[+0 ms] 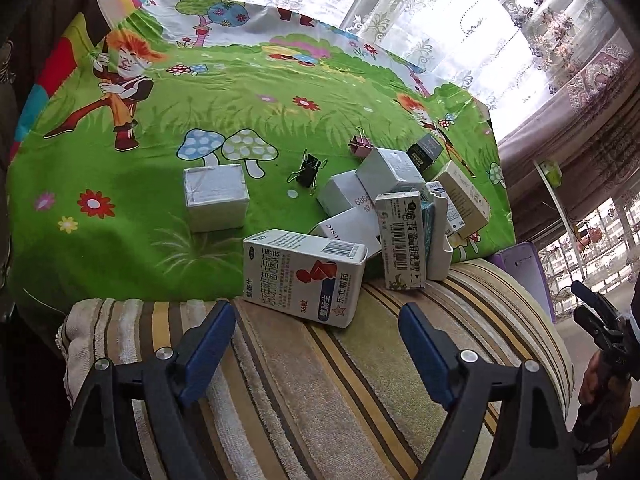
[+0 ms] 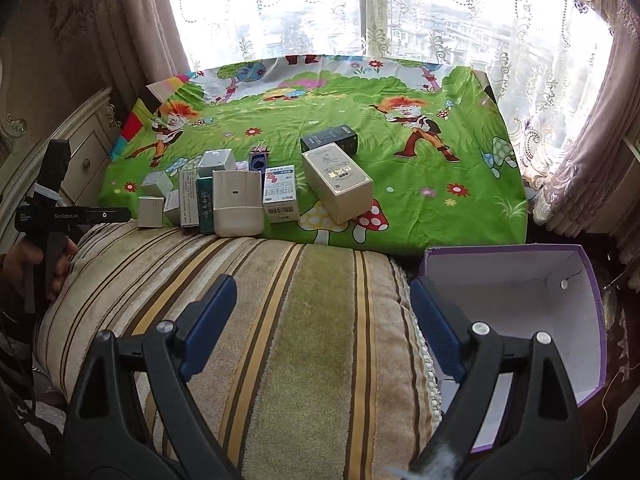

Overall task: Organize rigid objects
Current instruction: 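Move both tools back over the remaining boxes on the bed, then grasp white carton with red print with left tool while right grasps cream calligraphy box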

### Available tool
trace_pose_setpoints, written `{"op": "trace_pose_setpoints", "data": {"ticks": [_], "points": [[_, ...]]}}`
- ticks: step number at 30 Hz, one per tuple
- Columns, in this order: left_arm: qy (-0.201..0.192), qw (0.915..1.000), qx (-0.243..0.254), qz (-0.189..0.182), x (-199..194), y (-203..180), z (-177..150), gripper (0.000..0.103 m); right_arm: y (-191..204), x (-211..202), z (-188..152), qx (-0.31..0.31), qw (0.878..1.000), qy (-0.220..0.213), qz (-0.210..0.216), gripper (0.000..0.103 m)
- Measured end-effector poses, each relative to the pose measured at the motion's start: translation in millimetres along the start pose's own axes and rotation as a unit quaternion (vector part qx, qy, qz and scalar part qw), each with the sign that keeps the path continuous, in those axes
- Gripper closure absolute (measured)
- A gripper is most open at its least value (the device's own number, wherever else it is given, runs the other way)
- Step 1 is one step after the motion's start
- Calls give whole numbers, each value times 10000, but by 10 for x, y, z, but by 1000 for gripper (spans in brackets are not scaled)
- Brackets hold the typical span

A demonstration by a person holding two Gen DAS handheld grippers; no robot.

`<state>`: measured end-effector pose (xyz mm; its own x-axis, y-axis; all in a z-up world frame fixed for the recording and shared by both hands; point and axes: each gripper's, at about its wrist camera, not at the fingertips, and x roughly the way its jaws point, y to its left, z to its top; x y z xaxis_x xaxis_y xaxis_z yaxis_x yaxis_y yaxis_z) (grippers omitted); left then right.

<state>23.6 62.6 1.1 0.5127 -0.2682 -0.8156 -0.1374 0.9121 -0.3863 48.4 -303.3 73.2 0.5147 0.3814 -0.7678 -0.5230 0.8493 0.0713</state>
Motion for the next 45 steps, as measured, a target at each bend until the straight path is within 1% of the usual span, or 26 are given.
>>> {"op": "trace_pose_setpoints", "data": {"ticks": [5,7,13,18,20,22,24,29,34,41,42,43,44,45], "points": [[318,9995,24,-77,199,124,127,17,200,137,56,-303,9994,162,93,13],[455,9988,-20,-197,271,172,164,17,243,205,102,-453,9987,237,82,13],[627,9973,91,-363,402,190,248,17,144,511,353,-483,9979,427,100,12],[804,9954,253,-455,528,147,274,18,62,897,627,-734,9956,543,-206,12],[791,9953,309,-475,539,130,269,18,45,1054,713,-898,9937,588,-324,12],[753,9952,359,-505,528,118,261,22,28,1207,785,-996,9923,647,-345,12],[745,9952,382,-509,532,104,254,29,10,1349,841,-1027,9916,735,-291,12],[690,9953,357,-576,536,116,247,30,-31,1620,915,-1057,9898,903,-311,12],[652,9954,344,-609,529,136,234,30,-128,1728,967,-822,9922,909,-219,12],[509,9969,287,-532,460,160,218,30,-142,1923,1019,-840,9912,1003,-214,12],[480,9972,271,-515,447,167,215,30,-144,1957,1016,-828,9908,1054,-194,13],[454,9974,258,-493,435,169,214,30,-144,1986,1006,-822,9903,1105,-173,20],[420,9978,245,-457,418,173,210,30,-140,2010,994,-826,9897,1157,-154,36],[390,9981,236,-415,403,175,208,30,-141,2026,982,-821,9893,1200,-127,40]]}}
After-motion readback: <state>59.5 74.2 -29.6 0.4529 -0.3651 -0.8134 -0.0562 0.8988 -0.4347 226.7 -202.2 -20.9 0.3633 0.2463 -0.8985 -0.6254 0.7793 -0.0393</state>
